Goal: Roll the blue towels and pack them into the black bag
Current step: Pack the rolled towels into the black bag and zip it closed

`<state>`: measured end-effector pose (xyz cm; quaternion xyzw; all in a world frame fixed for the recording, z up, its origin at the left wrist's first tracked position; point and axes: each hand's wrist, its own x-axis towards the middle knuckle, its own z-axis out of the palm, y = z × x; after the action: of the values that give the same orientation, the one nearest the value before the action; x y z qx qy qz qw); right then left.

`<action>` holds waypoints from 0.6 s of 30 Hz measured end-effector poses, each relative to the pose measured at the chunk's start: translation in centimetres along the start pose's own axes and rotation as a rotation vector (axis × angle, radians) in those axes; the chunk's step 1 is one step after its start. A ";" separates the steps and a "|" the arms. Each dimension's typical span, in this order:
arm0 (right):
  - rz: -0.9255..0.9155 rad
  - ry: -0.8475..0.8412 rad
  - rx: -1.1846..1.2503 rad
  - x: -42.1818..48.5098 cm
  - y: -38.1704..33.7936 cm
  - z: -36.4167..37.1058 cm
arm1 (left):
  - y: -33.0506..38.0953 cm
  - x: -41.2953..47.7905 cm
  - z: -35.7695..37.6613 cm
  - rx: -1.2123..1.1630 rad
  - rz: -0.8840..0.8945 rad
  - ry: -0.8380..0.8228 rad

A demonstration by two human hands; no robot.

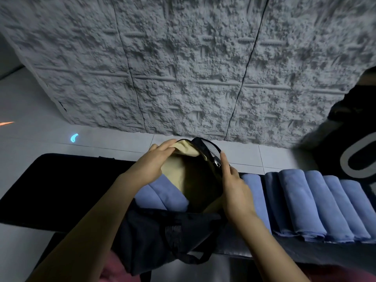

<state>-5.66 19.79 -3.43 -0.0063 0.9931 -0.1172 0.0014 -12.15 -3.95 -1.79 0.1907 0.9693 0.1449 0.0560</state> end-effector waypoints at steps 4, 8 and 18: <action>-0.040 -0.054 0.156 0.1 2.2 -0.9 | 1.8 1.4 0.1 -0.041 -0.008 -0.037; 0.048 0.051 0.469 -0.5 5.8 -1.3 | 2.1 1.4 0.6 0.013 -0.082 -0.011; 0.434 -0.223 0.026 -0.1 9.7 5.9 | 2.4 -0.3 2.3 0.048 -0.110 0.175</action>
<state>-5.65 27.84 -11.46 0.1943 0.9633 -0.1256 0.1361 -10.60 -1.31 -3.25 0.1251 0.9827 0.1342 -0.0254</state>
